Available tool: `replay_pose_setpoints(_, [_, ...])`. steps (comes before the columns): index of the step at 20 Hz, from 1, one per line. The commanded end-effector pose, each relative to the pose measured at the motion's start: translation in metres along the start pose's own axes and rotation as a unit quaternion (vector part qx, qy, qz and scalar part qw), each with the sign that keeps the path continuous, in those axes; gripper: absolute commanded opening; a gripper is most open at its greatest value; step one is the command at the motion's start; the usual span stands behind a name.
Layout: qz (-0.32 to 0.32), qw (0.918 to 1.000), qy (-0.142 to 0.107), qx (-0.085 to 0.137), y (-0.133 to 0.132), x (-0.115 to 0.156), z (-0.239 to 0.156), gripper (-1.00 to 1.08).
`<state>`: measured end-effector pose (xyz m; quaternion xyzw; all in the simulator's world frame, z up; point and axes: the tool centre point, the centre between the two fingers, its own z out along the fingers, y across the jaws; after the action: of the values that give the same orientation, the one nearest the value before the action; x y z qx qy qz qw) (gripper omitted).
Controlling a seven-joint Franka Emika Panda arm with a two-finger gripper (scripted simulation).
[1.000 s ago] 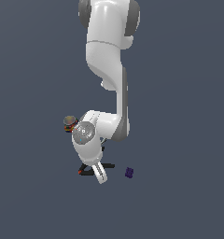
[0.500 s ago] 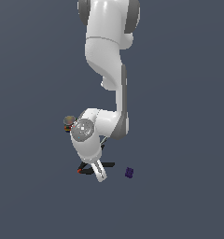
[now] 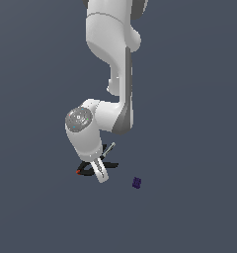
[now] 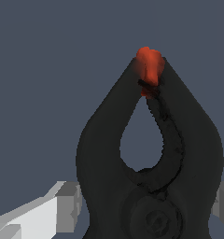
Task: Pick up a designated object from a clutter of objects.
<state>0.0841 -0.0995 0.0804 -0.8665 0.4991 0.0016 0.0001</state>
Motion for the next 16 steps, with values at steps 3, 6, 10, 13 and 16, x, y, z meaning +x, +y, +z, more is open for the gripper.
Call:
replay_pose_setpoints(3, [0.0, 1.0, 0.001, 0.002, 0.019, 0.002, -0.041, -1.0])
replay_pose_setpoints(6, [0.0, 1.0, 0.0, 0.002, 0.033, 0.004, -0.07, -1.0])
replay_pose_setpoints(10, [0.001, 1.0, 0.0, 0.002, 0.053, 0.006, -0.11, -1.0])
replay_pose_setpoints(13, [0.001, 1.0, 0.0, 0.002, 0.068, 0.008, -0.143, -1.0])
replay_pose_setpoints(16, [0.001, 1.0, 0.0, 0.002, 0.085, 0.01, -0.177, -1.0])
